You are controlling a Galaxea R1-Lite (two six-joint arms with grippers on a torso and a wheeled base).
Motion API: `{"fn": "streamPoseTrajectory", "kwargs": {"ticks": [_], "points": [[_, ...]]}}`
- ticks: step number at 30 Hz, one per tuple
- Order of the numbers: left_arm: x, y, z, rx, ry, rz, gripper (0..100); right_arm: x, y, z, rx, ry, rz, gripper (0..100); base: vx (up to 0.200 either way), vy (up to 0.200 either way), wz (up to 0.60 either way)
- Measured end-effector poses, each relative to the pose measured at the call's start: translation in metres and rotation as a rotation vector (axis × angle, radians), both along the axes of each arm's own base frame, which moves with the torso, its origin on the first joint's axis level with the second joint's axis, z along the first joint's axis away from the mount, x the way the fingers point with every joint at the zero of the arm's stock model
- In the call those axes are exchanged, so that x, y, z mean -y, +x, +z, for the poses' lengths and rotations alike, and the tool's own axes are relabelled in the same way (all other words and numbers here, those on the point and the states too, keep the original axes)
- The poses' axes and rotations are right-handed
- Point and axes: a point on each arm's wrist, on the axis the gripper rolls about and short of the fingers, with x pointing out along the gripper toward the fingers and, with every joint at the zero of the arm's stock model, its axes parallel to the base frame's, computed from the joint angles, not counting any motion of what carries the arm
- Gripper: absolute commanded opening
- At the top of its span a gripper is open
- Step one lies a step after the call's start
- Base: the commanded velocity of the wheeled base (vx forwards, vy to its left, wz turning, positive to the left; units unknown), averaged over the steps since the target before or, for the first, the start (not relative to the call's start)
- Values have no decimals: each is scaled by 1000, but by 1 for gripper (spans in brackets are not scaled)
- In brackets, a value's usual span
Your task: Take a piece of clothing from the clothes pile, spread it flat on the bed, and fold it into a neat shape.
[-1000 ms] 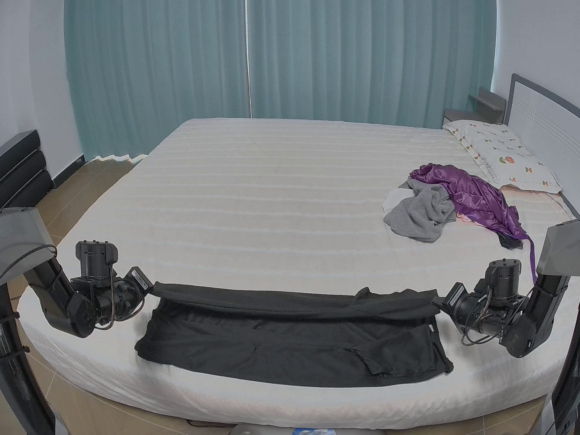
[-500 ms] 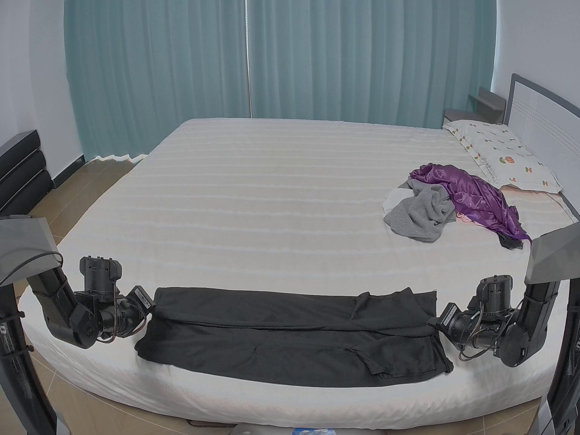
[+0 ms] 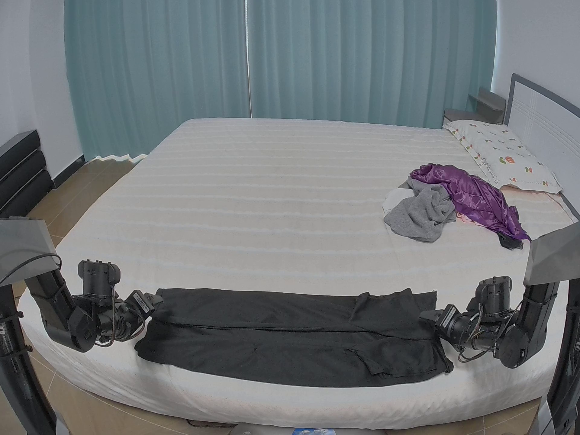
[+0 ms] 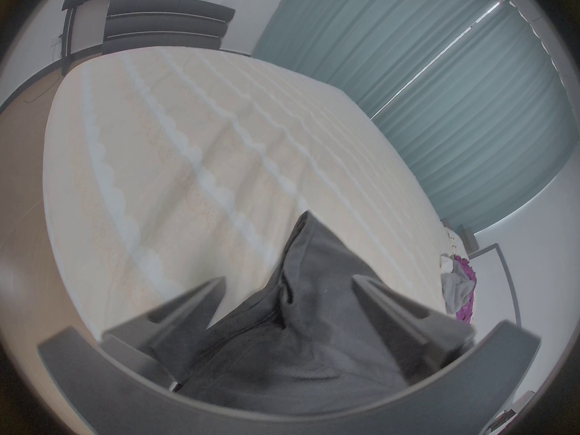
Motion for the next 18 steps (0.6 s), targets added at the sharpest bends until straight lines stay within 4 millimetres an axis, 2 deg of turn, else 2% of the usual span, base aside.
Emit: {"fn": "streamPoseTrajectory", "kwargs": {"ticks": [5,10,13,18], "points": [[-2,10,13,77,-6,6,100,6,3,12,46,16,-26,100,0,0,0],[-2,33,20,142,-19,-17,100,12,8,17,66,62,-73,100,0,0,0],[-1,47,16,156,-15,-37,100,14,10,17,72,89,-89,100,0,0,0],[-1,64,-5,137,49,-95,100,18,12,14,63,117,-91,100,0,0,0]]}}
